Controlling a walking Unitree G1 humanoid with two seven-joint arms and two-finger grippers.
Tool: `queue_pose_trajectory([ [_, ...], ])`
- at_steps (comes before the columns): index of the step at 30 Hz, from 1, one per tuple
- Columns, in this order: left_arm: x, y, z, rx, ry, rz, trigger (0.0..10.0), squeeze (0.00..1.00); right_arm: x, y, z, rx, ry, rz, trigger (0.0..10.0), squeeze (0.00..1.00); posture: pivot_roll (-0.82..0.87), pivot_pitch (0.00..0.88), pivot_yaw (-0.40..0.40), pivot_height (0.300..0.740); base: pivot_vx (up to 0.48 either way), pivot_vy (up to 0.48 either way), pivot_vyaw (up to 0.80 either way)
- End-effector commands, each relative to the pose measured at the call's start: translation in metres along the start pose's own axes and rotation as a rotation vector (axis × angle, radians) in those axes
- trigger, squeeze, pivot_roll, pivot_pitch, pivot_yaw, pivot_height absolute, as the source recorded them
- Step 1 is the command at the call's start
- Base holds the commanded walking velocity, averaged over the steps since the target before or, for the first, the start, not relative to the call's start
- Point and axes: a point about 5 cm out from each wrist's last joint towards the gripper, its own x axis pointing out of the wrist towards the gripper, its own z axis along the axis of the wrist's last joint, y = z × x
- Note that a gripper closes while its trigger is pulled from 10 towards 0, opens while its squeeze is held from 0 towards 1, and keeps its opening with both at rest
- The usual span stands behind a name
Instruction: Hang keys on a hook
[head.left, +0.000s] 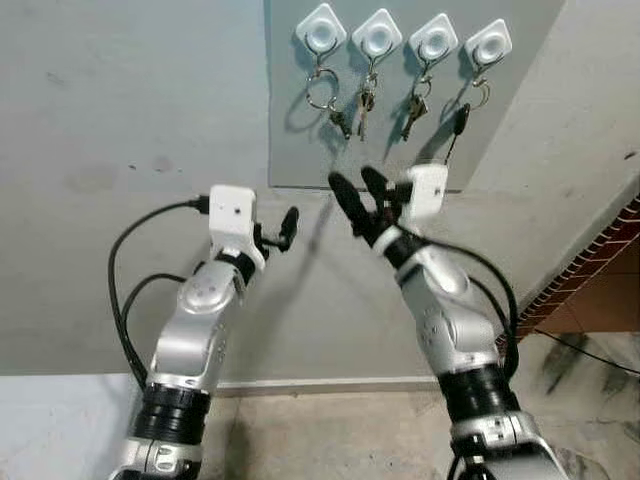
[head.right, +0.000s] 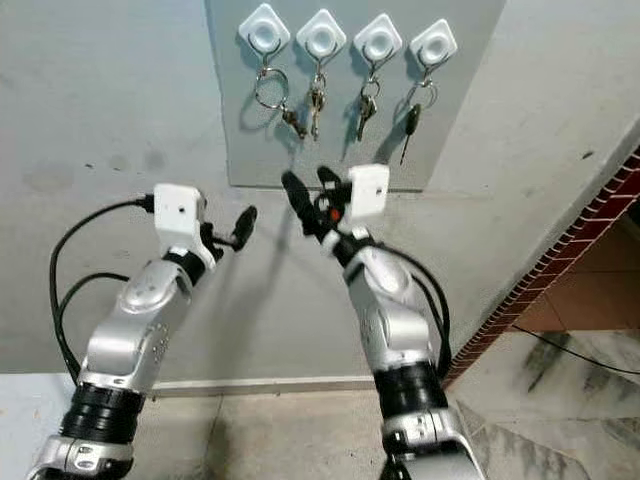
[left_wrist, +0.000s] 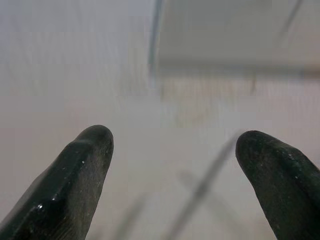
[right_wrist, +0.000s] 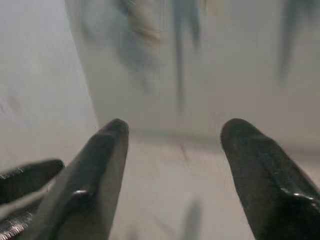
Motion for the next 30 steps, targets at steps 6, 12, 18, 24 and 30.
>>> queue_pose_trajectory([
  [6, -0.008, -0.006, -0.046, 0.065, 0.126, -0.078, 10.0, 0.0, -0.031, -0.016, -0.043, -0.02, 0.127, -0.093, 10.0, 0.0, -0.03, 0.049, -0.031, 0.74, 0.0, 0.0, 0.0],
  [12, -0.018, -0.002, -0.085, 0.089, 0.231, -0.086, 10.0, 0.0, -0.051, -0.021, -0.071, -0.015, 0.214, -0.131, 10.0, 0.0, -0.03, 0.05, -0.026, 0.74, 0.0, 0.0, 0.0],
  [18, -0.028, 0.001, -0.111, 0.072, 0.301, -0.067, 10.0, 0.0, -0.073, -0.029, -0.096, -0.018, 0.311, -0.197, 10.0, 0.0, -0.03, 0.053, -0.021, 0.74, 0.0, 0.0, 0.0],
  [24, -0.037, 0.003, -0.134, 0.078, 0.378, -0.037, 10.0, 0.0, -0.093, -0.036, -0.117, -0.028, 0.408, -0.248, 10.0, 0.0, -0.03, 0.052, -0.021, 0.74, 0.0, 0.0, 0.0],
  [30, -0.049, 0.004, -0.154, 0.026, 0.455, -0.004, 10.0, 0.0, -0.115, -0.039, -0.138, -0.026, 0.526, -0.315, 10.0, 0.0, -0.04, 0.044, -0.015, 0.74, 0.0, 0.0, 0.0],
])
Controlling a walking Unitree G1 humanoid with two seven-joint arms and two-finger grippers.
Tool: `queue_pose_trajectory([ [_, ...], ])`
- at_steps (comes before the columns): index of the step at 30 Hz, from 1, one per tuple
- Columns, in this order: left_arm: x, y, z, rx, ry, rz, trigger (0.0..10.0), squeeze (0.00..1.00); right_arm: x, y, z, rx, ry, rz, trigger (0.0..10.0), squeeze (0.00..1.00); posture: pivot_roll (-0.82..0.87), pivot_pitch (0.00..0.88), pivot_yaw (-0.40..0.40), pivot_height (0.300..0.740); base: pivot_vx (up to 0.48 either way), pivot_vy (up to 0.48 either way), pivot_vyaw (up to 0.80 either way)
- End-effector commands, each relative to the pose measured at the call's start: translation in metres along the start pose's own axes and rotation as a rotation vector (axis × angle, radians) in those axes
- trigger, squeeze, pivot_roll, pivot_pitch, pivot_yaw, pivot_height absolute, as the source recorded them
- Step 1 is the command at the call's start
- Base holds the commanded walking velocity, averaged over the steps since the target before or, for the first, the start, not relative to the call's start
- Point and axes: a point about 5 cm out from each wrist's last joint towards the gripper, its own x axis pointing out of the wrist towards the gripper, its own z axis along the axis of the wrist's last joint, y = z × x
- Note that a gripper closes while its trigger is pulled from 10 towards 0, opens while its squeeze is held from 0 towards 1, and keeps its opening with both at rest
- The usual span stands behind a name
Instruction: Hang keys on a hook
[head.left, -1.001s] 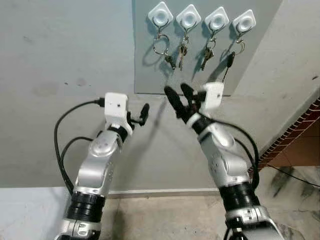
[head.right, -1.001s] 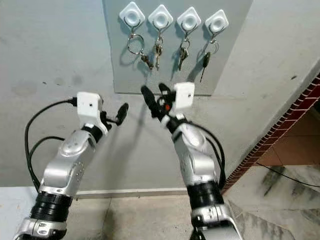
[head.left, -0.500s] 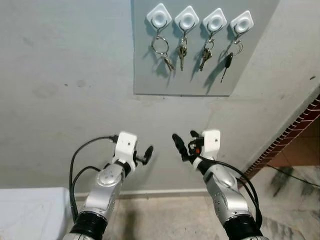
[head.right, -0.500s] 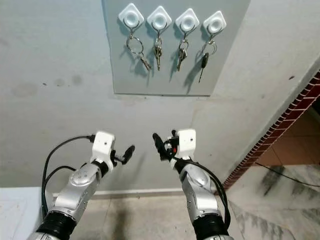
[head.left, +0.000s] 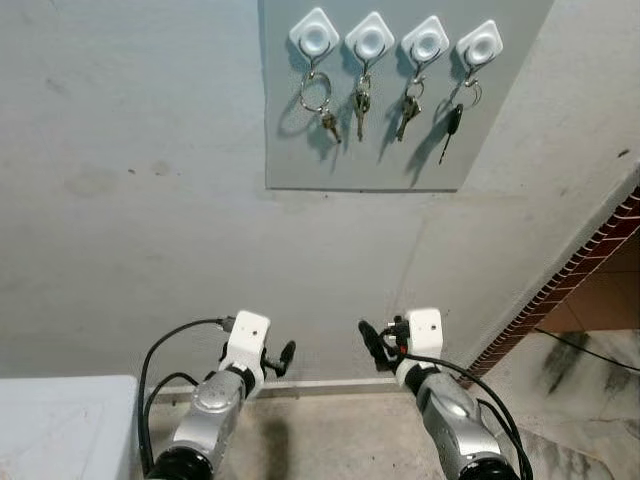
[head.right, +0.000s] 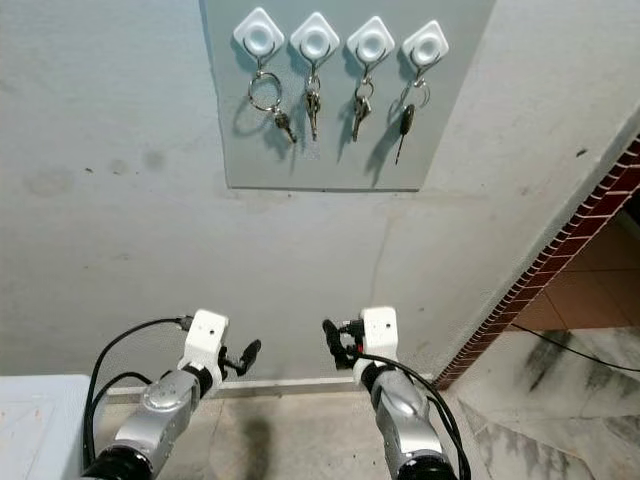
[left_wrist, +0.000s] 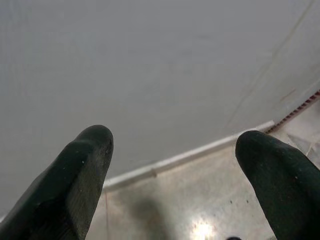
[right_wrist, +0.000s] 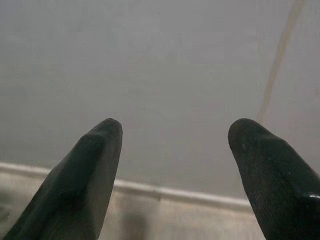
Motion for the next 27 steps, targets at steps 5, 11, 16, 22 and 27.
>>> queue_pose_trajectory([
  [5, -0.005, 0.003, -0.024, -0.132, 0.068, 0.031, 10.0, 0.0, -0.014, -0.008, -0.034, 0.001, 0.14, -0.077, 10.0, 0.0, -0.04, 0.04, -0.015, 0.74, 0.0, 0.0, 0.0],
  [11, -0.013, 0.001, -0.043, -0.25, 0.097, 0.039, 10.0, 0.0, -0.028, -0.012, -0.06, 0.003, 0.262, -0.12, 10.0, 0.0, -0.04, 0.031, -0.015, 0.74, 0.0, 0.0, 0.0],
  [16, -0.02, 0.001, -0.062, -0.266, 0.172, 0.083, 10.0, 0.0, -0.037, -0.015, -0.074, 0.007, 0.336, -0.14, 10.0, 0.0, -0.05, 0.028, -0.014, 0.74, 0.0, 0.0, 0.0],
  [22, -0.026, -0.001, -0.076, -0.247, 0.238, 0.088, 10.0, 0.0, -0.045, -0.017, -0.087, -0.003, 0.415, -0.165, 10.0, 0.0, -0.04, 0.021, -0.015, 0.74, 0.0, 0.0, 0.0],
  [27, -0.031, 0.001, -0.085, -0.278, 0.278, 0.128, 10.0, 0.0, -0.057, -0.018, -0.101, -0.026, 0.493, -0.17, 10.0, 0.0, -0.05, 0.011, -0.015, 0.74, 0.0, 0.0, 0.0],
])
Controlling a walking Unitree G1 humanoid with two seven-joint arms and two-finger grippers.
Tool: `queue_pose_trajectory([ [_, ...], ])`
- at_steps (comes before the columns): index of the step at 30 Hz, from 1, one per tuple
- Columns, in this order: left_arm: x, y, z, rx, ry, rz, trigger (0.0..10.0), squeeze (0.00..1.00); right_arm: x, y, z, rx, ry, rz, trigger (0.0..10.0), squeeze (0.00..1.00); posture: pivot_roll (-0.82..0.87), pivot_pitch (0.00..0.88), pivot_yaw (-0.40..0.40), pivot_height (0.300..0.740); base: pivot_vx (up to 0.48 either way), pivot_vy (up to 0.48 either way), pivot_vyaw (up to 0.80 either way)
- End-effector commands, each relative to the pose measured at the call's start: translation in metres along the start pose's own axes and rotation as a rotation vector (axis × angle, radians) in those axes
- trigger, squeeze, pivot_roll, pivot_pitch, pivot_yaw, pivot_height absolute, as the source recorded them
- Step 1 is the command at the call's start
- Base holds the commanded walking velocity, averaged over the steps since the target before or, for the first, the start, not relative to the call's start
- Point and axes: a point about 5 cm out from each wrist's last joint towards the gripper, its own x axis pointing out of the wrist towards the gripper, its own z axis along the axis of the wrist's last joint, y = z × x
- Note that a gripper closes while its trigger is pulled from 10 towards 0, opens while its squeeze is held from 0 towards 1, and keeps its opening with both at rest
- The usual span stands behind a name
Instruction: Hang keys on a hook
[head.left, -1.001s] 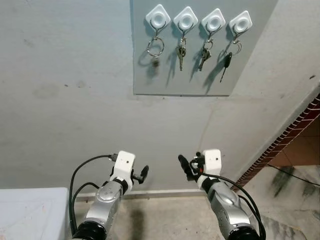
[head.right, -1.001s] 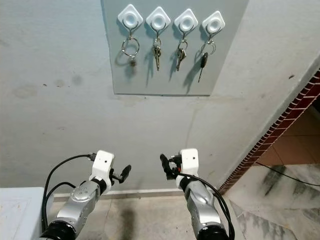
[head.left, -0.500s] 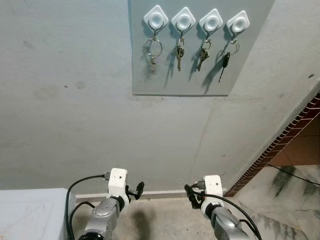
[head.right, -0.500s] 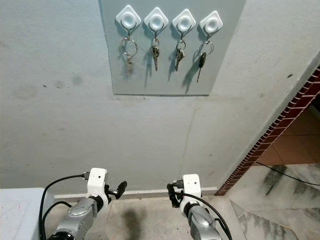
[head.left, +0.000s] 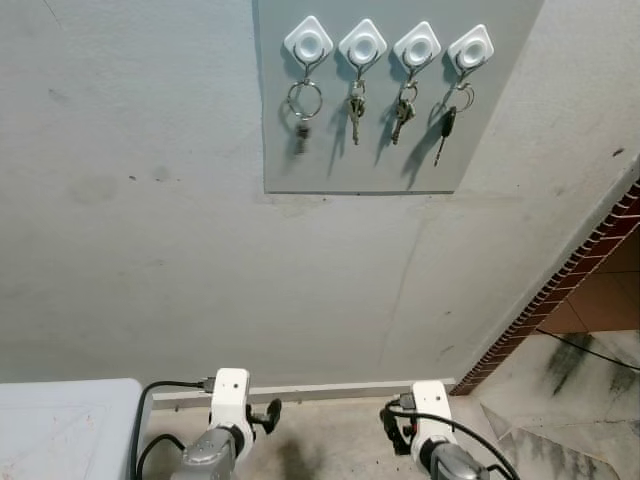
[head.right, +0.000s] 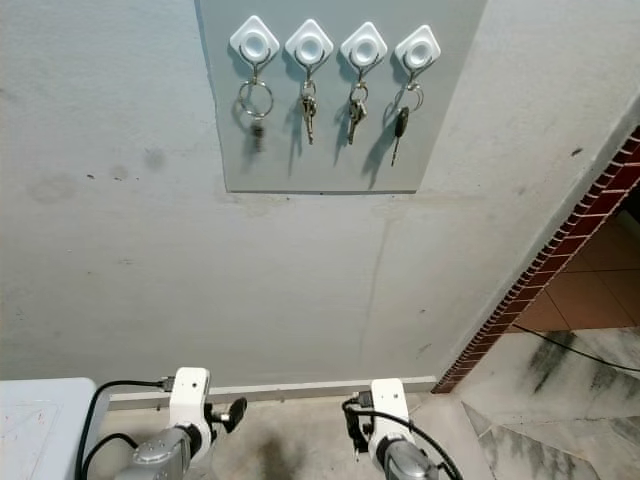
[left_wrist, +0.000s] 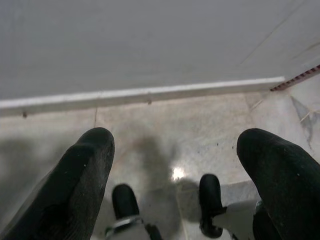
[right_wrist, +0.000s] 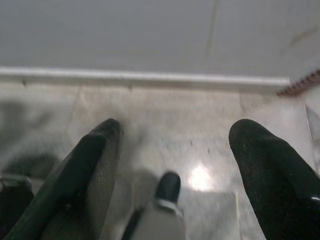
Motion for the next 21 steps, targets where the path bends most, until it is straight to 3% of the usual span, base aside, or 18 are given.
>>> queue_pose_trajectory([
  [1, -0.003, 0.007, -0.008, -0.04, 0.031, 0.042, 10.0, 0.0, -0.004, -0.003, -0.014, -0.01, 0.06, -0.009, 10.0, 0.0, -0.05, 0.01, -0.015, 0.74, 0.0, 0.0, 0.0],
  [15, -0.012, 0.023, -0.025, -0.056, 0.072, 0.084, 10.0, 0.0, -0.018, -0.015, -0.049, 0.014, 0.179, -0.055, 10.0, 0.0, -0.05, 0.0, -0.012, 0.74, 0.0, 0.0, 0.0],
  [21, -0.011, 0.02, -0.023, -0.044, 0.052, 0.051, 10.0, 0.0, -0.018, -0.016, -0.049, 0.01, 0.165, -0.04, 10.0, 0.0, -0.06, 0.0, -0.008, 0.74, 0.0, 0.0, 0.0],
])
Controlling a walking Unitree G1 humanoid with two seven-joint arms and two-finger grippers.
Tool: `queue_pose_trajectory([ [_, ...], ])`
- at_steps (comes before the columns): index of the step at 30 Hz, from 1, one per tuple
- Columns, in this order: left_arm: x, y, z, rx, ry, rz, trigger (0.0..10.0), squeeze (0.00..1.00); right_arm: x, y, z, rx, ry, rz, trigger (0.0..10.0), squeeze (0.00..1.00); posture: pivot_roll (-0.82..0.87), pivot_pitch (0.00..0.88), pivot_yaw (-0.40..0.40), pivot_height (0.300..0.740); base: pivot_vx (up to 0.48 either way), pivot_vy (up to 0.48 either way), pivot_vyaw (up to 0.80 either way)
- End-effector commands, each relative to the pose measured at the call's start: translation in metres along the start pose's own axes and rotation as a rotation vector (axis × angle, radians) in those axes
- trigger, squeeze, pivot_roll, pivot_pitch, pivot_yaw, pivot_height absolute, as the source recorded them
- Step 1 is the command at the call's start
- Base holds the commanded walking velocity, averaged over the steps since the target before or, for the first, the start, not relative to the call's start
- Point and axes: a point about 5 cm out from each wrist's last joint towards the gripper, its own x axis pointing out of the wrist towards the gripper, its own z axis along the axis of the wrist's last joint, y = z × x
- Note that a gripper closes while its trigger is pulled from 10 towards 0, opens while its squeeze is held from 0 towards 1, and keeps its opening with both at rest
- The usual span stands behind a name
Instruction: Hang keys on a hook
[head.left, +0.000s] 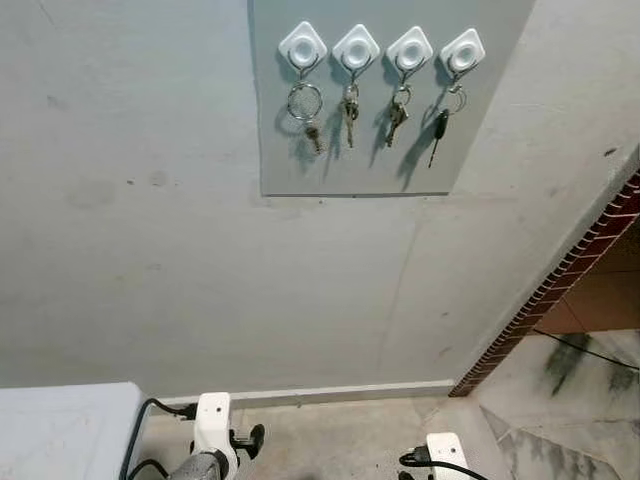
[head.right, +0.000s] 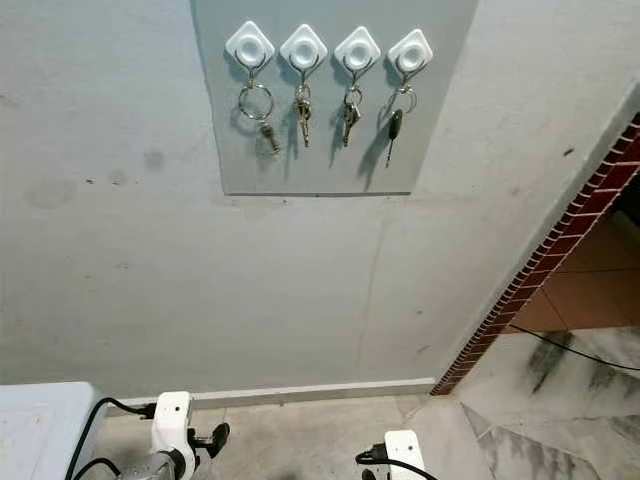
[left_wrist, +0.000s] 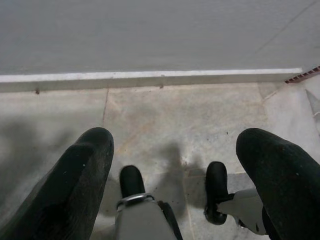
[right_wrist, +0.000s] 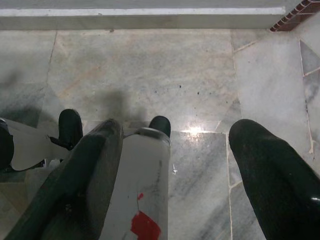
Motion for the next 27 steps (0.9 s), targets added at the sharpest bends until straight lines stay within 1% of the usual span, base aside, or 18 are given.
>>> queue_pose_trajectory([
  [1, -0.001, 0.002, -0.002, 0.01, -0.002, -0.007, 10.0, 0.0, 0.0, -0.002, 0.001, -0.001, -0.009, 0.003, 10.0, 0.0, -0.06, 0.0, -0.008, 0.74, 0.0, 0.0, 0.0],
  [3, -0.001, -0.001, 0.0, 0.041, -0.016, -0.043, 10.0, 0.0, 0.0, -0.001, 0.005, -0.01, -0.032, 0.021, 10.0, 0.0, -0.07, 0.0, -0.003, 0.74, 0.0, 0.0, 0.0],
  [6, -0.001, -0.001, 0.003, 0.036, -0.038, -0.059, 10.0, 0.0, 0.001, -0.002, 0.012, -0.01, -0.066, 0.031, 10.0, 0.0, -0.07, 0.0, 0.014, 0.74, 0.0, 0.0, 0.0],
  [11, -0.002, 0.002, 0.005, 0.045, -0.063, -0.064, 10.0, 0.0, 0.001, -0.005, 0.017, 0.0, -0.101, 0.027, 10.0, 0.0, -0.07, 0.0, 0.013, 0.74, 0.0, 0.0, 0.0],
  [16, -0.005, 0.007, 0.002, 0.039, -0.07, -0.054, 10.0, 0.0, 0.0, -0.004, 0.015, 0.0, -0.1, 0.031, 10.0, 0.0, -0.06, 0.0, 0.001, 0.74, 0.0, 0.0, 0.0],
  [18, -0.006, 0.011, -0.002, 0.022, -0.059, -0.018, 10.0, 0.0, 0.0, -0.003, 0.012, -0.011, -0.089, 0.034, 10.0, 0.0, -0.05, 0.0, -0.011, 0.74, 0.0, 0.0, 0.0],
  [27, -0.007, 0.012, -0.007, 0.01, -0.051, 0.018, 10.0, 0.0, -0.001, -0.005, 0.008, -0.045, -0.061, 0.042, 10.0, 0.0, 0.0, 0.0, -0.058, 0.74, 0.0, 0.0, 0.0],
])
